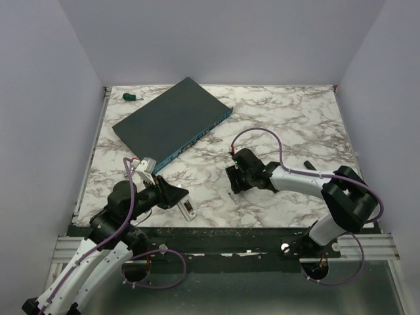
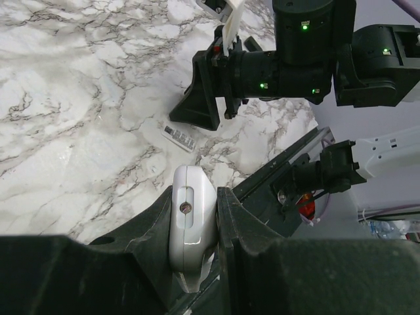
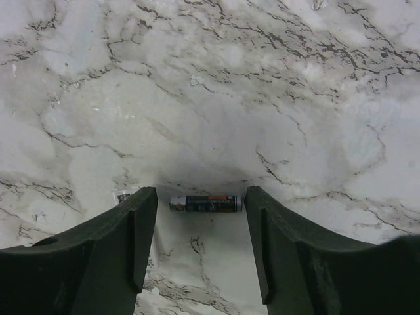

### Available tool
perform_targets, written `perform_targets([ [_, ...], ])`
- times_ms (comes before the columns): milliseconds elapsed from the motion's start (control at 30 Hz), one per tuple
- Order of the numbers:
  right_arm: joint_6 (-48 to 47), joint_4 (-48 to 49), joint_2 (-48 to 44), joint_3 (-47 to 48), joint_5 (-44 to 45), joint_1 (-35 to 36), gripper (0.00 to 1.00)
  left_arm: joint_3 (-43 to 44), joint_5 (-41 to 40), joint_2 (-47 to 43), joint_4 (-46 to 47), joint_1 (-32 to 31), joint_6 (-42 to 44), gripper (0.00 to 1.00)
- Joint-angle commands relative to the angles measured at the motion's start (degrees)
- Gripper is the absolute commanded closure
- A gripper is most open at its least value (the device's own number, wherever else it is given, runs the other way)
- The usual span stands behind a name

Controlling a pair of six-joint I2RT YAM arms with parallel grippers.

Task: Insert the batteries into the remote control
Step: Place the battery at the center of the board.

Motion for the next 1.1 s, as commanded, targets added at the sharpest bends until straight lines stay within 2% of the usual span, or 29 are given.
perform_targets([
  [0, 1.2, -2.4, 0.8, 1.1, 2.7, 1.0, 0.34, 0.5, 0.8, -0.3, 2.1, 0.3, -0.6, 1.0],
  [233, 3.9, -1.9, 0.0, 0.9, 4.4, 1.4, 0.24, 0.0, 0.2, -1.4, 1.5, 0.3, -0.9, 1.0],
  [467, 23.9, 0.4, -9.1, -1.5, 14.9, 1.4, 0.24, 0.0, 0.4, -0.9, 2.1, 0.3, -1.0, 1.0],
  [767, 40.8, -2.6, -19.3, -6.3, 13.1, 1.3, 0.24, -0.6, -0.3, -2.2, 2.0, 0.3, -2.0, 1.0],
  [900, 50.0, -2.5, -23.4, -11.1, 11.0, 1.3, 0.31, -1.2, -0.7, -3.0, 2.1, 0.3, -2.5, 1.0],
  [1067, 55.3, -2.9, -26.8, -14.7, 13.1, 1.4, 0.33, -1.3, -0.1, -2.7, 2.2, 0.4, -2.2, 1.0],
])
